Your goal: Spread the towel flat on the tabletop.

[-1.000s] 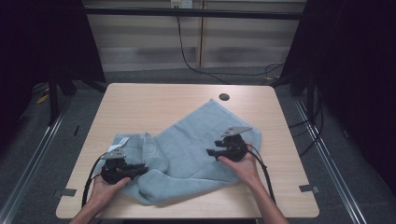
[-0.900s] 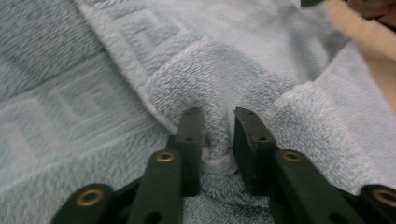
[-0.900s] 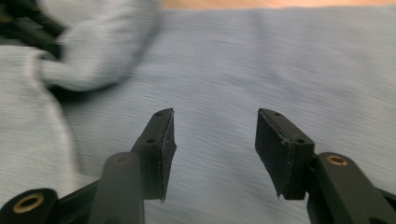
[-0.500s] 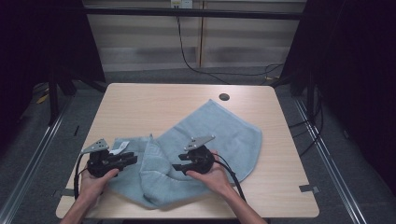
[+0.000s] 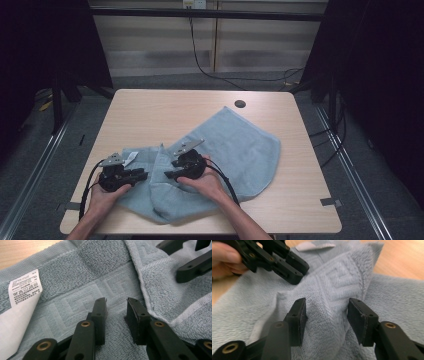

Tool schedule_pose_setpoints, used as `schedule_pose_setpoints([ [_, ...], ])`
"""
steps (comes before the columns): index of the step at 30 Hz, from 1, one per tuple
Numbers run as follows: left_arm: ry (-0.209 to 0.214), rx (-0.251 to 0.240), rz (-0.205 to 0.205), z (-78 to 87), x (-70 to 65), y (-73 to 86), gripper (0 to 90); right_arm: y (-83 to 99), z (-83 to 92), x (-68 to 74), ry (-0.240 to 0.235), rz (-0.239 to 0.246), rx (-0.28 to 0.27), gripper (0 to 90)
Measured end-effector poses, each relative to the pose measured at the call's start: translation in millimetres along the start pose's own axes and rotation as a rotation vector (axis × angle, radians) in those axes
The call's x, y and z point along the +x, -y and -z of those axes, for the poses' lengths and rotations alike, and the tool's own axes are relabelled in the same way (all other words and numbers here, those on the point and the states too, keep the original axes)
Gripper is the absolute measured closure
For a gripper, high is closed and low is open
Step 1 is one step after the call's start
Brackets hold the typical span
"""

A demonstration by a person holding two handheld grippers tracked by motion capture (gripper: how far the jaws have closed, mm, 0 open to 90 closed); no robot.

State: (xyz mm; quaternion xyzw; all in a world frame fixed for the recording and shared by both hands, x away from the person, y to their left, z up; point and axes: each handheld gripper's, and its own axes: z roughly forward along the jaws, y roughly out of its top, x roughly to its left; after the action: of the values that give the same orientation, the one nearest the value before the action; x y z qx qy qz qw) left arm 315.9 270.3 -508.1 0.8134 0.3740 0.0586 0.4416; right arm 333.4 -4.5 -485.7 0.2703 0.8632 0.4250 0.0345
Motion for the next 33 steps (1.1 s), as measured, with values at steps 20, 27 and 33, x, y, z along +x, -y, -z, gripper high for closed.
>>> schedule_pose_setpoints([
  [20, 0.115, 0.080, -0.115, -22.2, -55.0, -6.9, 69.5, 44.6, 68.7, -2.7, 0.032, -0.044, -0.016, 80.7],
  [27, 0.122, 0.080, -0.096, -23.0, -56.3, -7.1, 68.9, 61.4, 103.3, -8.4, 0.067, -0.068, -0.047, 85.4],
  [33, 0.161, 0.107, -0.116, -28.8, -72.4, -9.2, 67.4, 80.0, 124.1, -6.8, 0.088, -0.068, -0.033, 84.7],
])
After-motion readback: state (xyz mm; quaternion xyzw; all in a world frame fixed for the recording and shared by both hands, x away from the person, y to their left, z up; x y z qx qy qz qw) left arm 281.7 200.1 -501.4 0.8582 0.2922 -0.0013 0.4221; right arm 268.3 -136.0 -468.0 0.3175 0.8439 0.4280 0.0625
